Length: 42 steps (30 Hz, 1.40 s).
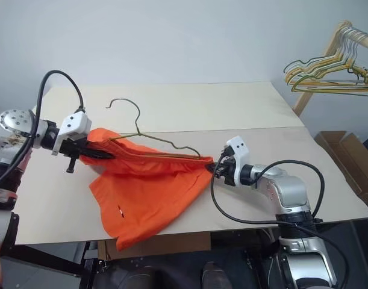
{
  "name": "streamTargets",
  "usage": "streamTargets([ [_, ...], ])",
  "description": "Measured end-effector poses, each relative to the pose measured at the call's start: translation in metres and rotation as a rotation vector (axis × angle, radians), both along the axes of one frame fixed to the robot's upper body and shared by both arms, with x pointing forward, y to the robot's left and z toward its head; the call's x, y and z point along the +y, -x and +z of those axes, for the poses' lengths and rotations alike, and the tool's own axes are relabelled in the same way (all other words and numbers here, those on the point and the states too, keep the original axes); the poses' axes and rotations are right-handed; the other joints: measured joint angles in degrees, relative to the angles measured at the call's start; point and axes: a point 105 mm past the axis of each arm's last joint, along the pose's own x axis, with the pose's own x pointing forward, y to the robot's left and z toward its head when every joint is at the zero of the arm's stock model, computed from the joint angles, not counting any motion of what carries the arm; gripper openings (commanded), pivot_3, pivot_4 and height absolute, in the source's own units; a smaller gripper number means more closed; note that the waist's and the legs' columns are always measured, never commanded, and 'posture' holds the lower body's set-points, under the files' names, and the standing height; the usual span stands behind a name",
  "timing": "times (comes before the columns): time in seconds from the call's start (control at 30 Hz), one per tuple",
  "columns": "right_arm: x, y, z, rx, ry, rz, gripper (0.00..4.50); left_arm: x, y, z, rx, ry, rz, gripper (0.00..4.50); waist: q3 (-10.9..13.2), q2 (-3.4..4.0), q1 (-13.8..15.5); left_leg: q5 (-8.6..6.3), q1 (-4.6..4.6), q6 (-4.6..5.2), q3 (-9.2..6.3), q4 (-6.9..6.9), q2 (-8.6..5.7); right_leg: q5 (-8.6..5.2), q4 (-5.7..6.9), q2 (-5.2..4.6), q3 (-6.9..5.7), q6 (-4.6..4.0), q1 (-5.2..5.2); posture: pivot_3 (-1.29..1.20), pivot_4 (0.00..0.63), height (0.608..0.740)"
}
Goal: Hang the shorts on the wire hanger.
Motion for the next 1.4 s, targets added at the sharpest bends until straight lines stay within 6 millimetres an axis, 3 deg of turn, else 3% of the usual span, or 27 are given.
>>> streamTargets([
  [0.5,-0.004,0.016,0.019,-0.08,0.06,0.084,0.05,0.006,0.006,-0.027,-0.014,-0.148,-0.055,0.0,0.0,0.0,0.14,0.0,0.0,0.0,0.02,0.0,0.0,0.0,0.01,-0.01,0.0,0.01,-0.01,-0.03,0.032,0.74],
  [0.67,0.004,0.024,0.034,-0.134,0.067,0.139,0.05,0.005,0.005,-0.032,-0.023,-0.179,-0.064,0.0,0.0,0.0,0.1,0.0,0.0,0.0,0.02,0.0,0.0,-0.07,0.01,-0.01,0.0,0.11,-0.01,-0.03,0.027,0.74],
  [0.8,0.019,0.031,0.048,-0.191,0.088,0.204,0.05,-0.007,0.0,-0.043,-0.014,-0.161,-0.069,0.0,-0.01,0.0,0.21,0.0,0.0,0.0,0.02,0.01,0.0,-0.07,0.01,-0.01,0.0,0.12,0.0,-0.04,0.022,0.74],
  [0.93,0.034,0.04,0.047,-0.2,0.125,0.269,1.11,-0.018,-0.006,-0.052,-0.003,-0.135,-0.052,0.0,-0.01,-0.01,0.18,0.0,-0.03,0.0,0.02,0.01,-0.01,-0.04,-0.01,-0.01,0.0,0.07,-0.02,-0.04,0.022,0.74],
  [1.2,0.021,0.037,0.045,-0.203,0.193,0.229,3.87,-0.019,-0.012,-0.045,-0.021,-0.131,-0.036,0.0,-0.01,-0.01,-0.03,0.0,-0.02,0.0,0.02,0.01,0.0,0.0,0.0,-0.01,0.0,0.01,-0.03,-0.05,0.027,0.74],
  [1.4,0.012,0.032,0.058,-0.239,0.199,0.188,3.87,-0.019,-0.011,-0.045,-0.017,-0.128,-0.04,0.0,-0.01,-0.01,-0.07,0.0,-0.02,0.0,0.02,0.01,0.0,0.0,0.01,-0.01,0.0,0.01,-0.02,-0.05,0.026,0.74],
])
